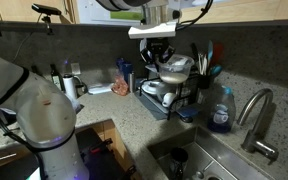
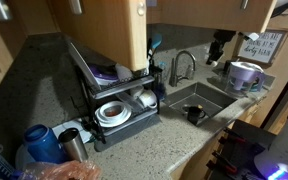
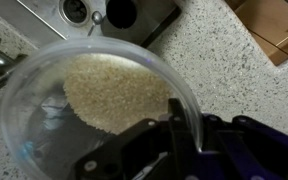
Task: Put the bowl in the cupboard drawer on top of the sink
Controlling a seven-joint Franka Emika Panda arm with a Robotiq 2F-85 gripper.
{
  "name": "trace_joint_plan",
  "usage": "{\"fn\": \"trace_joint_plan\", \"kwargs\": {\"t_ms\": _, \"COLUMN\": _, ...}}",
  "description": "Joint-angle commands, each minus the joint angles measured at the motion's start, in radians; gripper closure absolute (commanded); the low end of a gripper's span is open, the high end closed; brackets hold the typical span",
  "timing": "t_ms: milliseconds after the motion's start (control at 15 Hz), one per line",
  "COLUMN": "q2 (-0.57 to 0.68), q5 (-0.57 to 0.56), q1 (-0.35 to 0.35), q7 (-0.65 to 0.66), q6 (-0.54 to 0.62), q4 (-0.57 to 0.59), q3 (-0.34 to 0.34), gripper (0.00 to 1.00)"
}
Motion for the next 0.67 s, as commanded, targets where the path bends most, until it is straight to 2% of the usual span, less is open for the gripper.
{"fn": "trace_joint_plan", "kwargs": {"t_ms": 0, "q2": 0.0, "q5": -0.003, "q1": 0.005, "q7": 0.003, "q6": -0.002, "q4": 0.002, "q3": -0.003, "gripper": 0.99}}
{"fn": "trace_joint_plan", "kwargs": {"t_ms": 600, "q2": 0.007, "q5": -0.016, "q1": 0.018, "q7": -0.079, "q6": -0.012, "q4": 0.066, "q3": -0.02, "gripper": 0.99}}
